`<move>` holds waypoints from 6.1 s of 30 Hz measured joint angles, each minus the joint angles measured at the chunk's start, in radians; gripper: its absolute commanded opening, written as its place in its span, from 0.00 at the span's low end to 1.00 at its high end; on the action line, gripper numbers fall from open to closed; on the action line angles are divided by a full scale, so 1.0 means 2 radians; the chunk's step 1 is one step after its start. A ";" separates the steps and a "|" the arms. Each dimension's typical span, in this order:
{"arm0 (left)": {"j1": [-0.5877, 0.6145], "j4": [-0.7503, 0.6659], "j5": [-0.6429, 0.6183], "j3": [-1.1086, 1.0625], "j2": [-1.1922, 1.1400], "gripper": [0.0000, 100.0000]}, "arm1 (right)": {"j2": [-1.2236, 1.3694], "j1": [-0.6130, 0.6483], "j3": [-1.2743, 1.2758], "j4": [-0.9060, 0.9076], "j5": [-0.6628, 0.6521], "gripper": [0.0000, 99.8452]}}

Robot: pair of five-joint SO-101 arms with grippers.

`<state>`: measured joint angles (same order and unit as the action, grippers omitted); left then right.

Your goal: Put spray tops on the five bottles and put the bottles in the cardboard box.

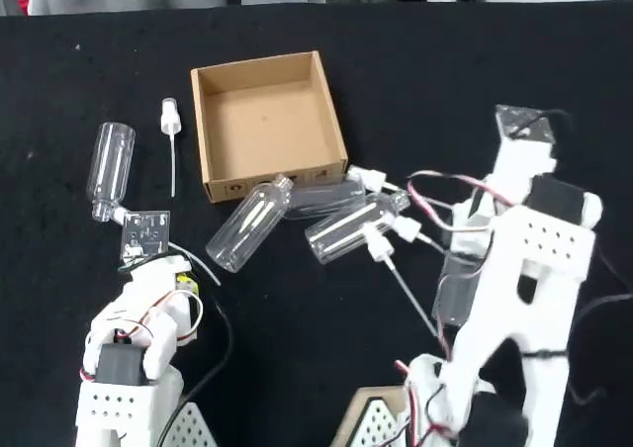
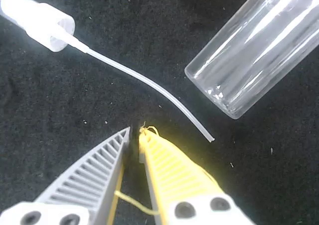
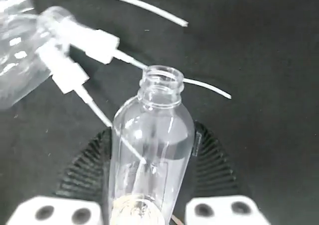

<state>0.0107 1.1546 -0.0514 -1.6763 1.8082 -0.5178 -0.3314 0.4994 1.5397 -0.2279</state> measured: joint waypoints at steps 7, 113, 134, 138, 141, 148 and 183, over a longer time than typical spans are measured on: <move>0.000 0.000 0.000 0.000 0.000 0.03 | -0.068 0.087 0.000 0.036 0.000 0.04; 0.195 0.028 -0.081 0.449 -0.556 0.22 | -0.371 0.305 0.330 -0.221 0.047 0.04; 0.194 -0.050 -0.132 0.451 -0.654 0.22 | -0.371 0.305 0.354 -0.245 0.047 0.04; 0.194 -0.057 -0.134 0.471 -0.687 0.22 | -0.371 0.305 0.354 -0.245 0.047 0.04; 0.194 -0.057 -0.139 0.484 -0.710 0.22 | -0.371 0.305 0.354 -0.245 0.047 0.04; 0.194 -0.092 -0.170 0.495 -0.766 0.22 | -0.371 0.305 0.354 -0.245 0.047 0.04; 0.173 -0.179 -0.173 0.573 -0.952 0.03 | -0.371 0.305 0.354 -0.245 0.047 0.04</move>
<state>0.3575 0.7971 -0.3982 -0.5301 -0.0959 -1.2605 0.2777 1.2083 1.0503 -0.1343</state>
